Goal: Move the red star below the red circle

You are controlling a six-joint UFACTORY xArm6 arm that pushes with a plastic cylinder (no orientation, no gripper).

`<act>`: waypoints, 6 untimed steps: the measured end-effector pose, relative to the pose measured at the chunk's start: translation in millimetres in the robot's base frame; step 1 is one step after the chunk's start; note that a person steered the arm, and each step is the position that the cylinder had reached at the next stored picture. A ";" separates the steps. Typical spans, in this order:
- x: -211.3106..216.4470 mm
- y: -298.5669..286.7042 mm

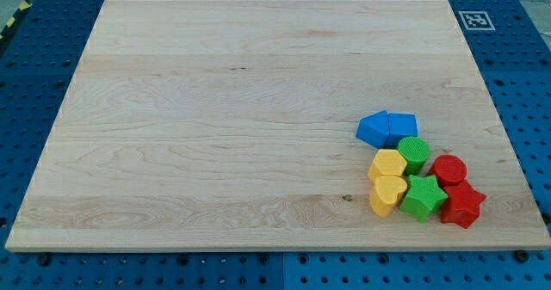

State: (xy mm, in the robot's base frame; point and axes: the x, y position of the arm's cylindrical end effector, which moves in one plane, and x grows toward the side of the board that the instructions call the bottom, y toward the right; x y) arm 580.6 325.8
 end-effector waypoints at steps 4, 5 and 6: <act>37.3 -117.4; 37.3 -117.4; 33.2 -118.3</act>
